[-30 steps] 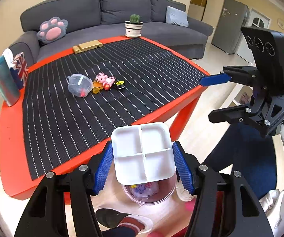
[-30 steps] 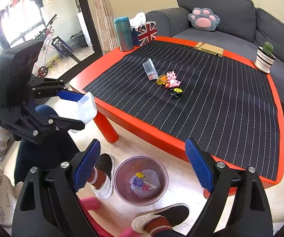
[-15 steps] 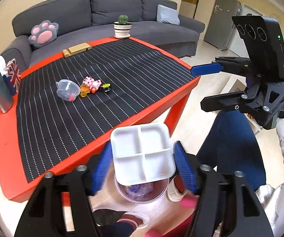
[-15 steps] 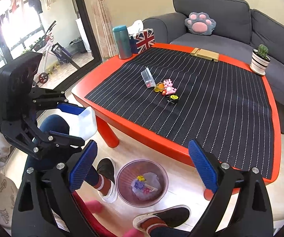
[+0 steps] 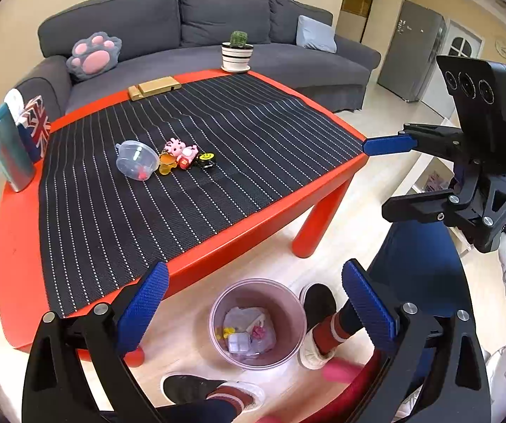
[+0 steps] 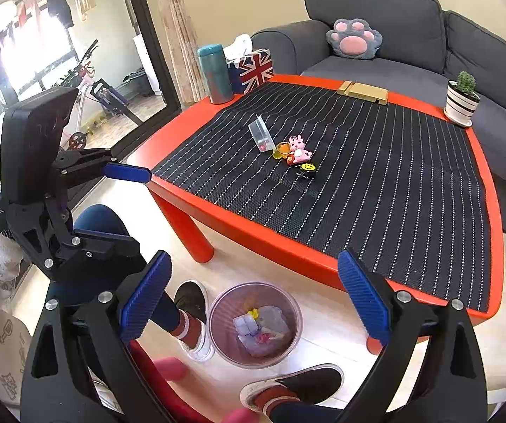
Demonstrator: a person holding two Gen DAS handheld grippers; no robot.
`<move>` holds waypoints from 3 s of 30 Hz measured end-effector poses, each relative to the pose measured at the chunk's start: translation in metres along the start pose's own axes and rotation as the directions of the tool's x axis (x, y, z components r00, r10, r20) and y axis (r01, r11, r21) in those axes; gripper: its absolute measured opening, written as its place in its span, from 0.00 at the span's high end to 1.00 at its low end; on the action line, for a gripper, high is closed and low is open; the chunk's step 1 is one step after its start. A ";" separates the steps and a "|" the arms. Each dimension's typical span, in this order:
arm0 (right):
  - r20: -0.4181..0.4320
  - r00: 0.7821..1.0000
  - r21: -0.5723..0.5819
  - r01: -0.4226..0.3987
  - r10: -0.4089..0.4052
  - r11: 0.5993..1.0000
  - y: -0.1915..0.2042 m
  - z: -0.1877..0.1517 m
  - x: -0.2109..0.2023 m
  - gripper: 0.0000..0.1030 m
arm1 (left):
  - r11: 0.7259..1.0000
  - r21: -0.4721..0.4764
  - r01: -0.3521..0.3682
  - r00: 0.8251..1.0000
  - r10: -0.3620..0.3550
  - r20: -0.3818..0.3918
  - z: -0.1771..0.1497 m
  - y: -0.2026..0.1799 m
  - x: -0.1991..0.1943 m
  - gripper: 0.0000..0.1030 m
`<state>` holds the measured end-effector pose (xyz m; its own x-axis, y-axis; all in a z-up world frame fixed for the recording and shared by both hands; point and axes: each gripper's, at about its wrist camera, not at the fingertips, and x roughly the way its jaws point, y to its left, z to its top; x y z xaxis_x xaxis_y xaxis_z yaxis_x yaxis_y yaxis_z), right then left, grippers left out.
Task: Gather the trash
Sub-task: 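Move both grippers back toward the table, then close the right gripper on the smiley-face keychain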
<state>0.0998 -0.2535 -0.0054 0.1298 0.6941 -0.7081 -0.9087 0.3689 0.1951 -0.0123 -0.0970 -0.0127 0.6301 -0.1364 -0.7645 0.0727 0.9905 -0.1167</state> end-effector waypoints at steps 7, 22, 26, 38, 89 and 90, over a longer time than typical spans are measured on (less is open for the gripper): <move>-0.008 1.000 -0.003 -0.009 0.009 1.000 0.000 0.001 0.006 0.09 | 1.000 -0.010 -0.007 1.000 0.008 0.017 -0.001 0.006 -0.002 0.08; -0.033 0.999 -0.054 0.036 -0.038 0.998 -0.012 0.039 0.026 0.09 | 0.996 -0.075 -0.055 0.997 0.058 0.047 0.012 0.043 -0.002 0.07; -0.060 0.996 -0.075 0.061 -0.065 0.995 -0.020 0.055 0.041 0.09 | 0.994 -0.085 -0.070 0.996 0.074 0.054 0.016 0.053 -0.002 0.07; -0.169 0.978 -0.116 0.104 -0.123 0.988 -0.039 0.097 0.106 0.09 | 0.992 -0.101 -0.072 0.995 0.079 0.068 0.024 0.069 -0.001 0.07; -0.220 0.966 -0.156 0.105 -0.138 0.982 -0.047 0.107 0.151 0.77 | 0.987 -0.137 -0.084 0.994 0.093 0.064 0.045 0.092 0.015 0.07; -0.216 0.967 -0.155 0.106 -0.139 0.982 -0.048 0.107 0.149 0.77 | 0.986 -0.139 -0.087 0.993 0.097 0.063 0.048 0.094 0.016 0.07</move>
<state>0.2052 -0.1014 -0.0472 0.1658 0.4862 -0.8580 -0.9401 0.3407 0.0115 0.0417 -0.0055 -0.0056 0.6813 -0.0387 -0.7310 -0.0906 0.9865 -0.1367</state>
